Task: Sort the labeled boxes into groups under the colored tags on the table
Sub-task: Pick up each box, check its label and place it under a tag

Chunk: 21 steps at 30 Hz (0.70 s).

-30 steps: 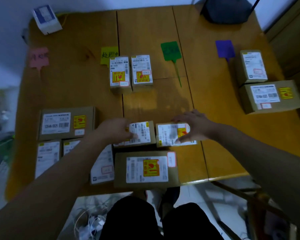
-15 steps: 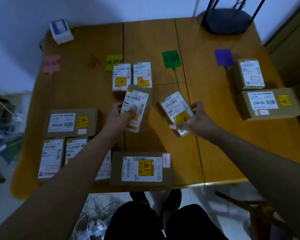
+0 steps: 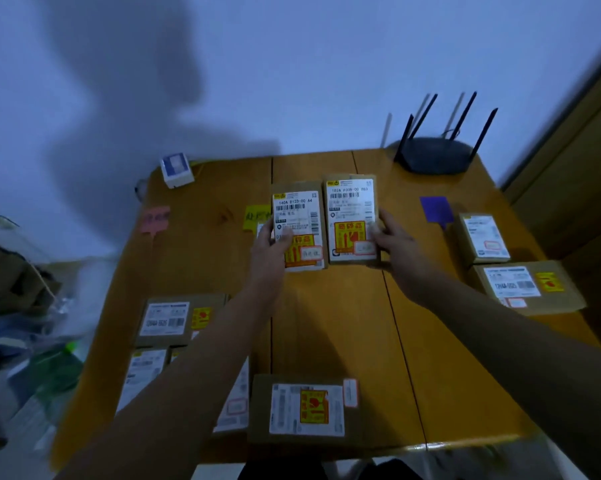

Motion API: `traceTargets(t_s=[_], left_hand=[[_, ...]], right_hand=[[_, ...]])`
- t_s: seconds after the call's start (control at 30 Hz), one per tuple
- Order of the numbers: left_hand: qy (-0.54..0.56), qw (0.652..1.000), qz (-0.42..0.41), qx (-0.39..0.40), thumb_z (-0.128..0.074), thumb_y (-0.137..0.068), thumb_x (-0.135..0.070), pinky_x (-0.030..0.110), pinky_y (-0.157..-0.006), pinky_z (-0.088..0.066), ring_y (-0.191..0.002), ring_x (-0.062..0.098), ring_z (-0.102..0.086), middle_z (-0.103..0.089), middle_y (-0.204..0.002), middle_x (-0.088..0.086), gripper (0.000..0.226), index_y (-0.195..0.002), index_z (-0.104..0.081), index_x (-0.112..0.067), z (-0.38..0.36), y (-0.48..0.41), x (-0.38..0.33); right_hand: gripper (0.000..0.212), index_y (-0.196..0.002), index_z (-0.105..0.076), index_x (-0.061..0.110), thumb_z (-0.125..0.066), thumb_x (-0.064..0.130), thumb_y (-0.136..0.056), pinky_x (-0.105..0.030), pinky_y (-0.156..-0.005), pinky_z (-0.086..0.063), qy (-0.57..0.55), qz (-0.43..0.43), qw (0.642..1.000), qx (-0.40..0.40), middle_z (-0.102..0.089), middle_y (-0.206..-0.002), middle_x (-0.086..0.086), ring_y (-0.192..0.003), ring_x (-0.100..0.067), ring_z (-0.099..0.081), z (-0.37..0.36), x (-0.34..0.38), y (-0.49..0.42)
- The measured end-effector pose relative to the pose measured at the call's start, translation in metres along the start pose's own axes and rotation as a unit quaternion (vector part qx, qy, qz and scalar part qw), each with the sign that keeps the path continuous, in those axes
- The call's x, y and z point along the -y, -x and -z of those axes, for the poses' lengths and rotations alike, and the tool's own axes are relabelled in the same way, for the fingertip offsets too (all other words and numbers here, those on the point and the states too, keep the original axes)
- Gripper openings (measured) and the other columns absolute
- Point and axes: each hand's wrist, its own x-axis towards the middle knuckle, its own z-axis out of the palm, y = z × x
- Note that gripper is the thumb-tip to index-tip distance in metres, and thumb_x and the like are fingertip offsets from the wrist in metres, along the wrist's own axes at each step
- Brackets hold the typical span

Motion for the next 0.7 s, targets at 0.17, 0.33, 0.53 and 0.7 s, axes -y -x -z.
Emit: traceTargets(t_s=[0.17, 0.33, 0.53, 0.7], left_hand=[[-0.021, 1.0, -0.016, 0.005, -0.054, -0.107, -0.02, 0.049, -0.102, -0.055, -0.119, 0.033, -0.068, -0.064, -0.137, 0.017, 0.042, -0.148, -0.05, -0.015, 0.004, -0.002, -0.018], [-0.012, 1.0, -0.007, 0.018, -0.053, -0.107, -0.022, 0.051, -0.102, -0.055, -0.116, 0.031, -0.069, -0.066, -0.134, 0.014, 0.043, -0.15, -0.049, -0.019, 0.004, -0.009, -0.02], [0.008, 0.999, 0.002, 0.037, -0.053, -0.106, -0.019, 0.053, -0.101, -0.055, -0.115, 0.031, -0.071, -0.07, -0.13, 0.012, 0.043, -0.149, -0.049, -0.018, 0.002, -0.017, -0.018], [-0.005, 0.998, 0.021, 0.059, -0.055, -0.106, -0.023, 0.039, -0.089, -0.061, -0.109, 0.026, -0.073, -0.072, -0.126, 0.01, 0.038, -0.144, -0.055, -0.022, 0.006, -0.022, -0.005]], right_hand=[[0.038, -0.118, -0.057, 0.07, -0.059, 0.034, -0.105, -0.037, -0.081, -0.062, 0.004, 0.004, 1.0, 0.022, -0.079, -0.107, 0.01, -0.106, -0.017, -0.077, 0.005, 0.011, 0.002], [0.034, -0.117, -0.055, 0.067, -0.063, 0.037, -0.102, -0.04, -0.083, -0.064, 0.007, 0.011, 1.0, 0.014, -0.078, -0.113, 0.002, -0.107, -0.018, -0.077, 0.009, 0.011, 0.001], [0.035, -0.128, -0.05, 0.056, -0.062, 0.034, -0.103, -0.038, -0.081, -0.065, 0.003, 0.002, 1.0, 0.003, -0.073, -0.12, -0.005, -0.105, -0.016, -0.078, 0.013, 0.006, -0.002], [0.036, -0.127, -0.052, 0.058, -0.065, 0.037, -0.101, -0.04, -0.082, -0.065, 0.003, -0.019, 1.0, 0.001, -0.078, -0.112, 0.0, -0.107, -0.018, -0.077, 0.018, -0.002, -0.001]])
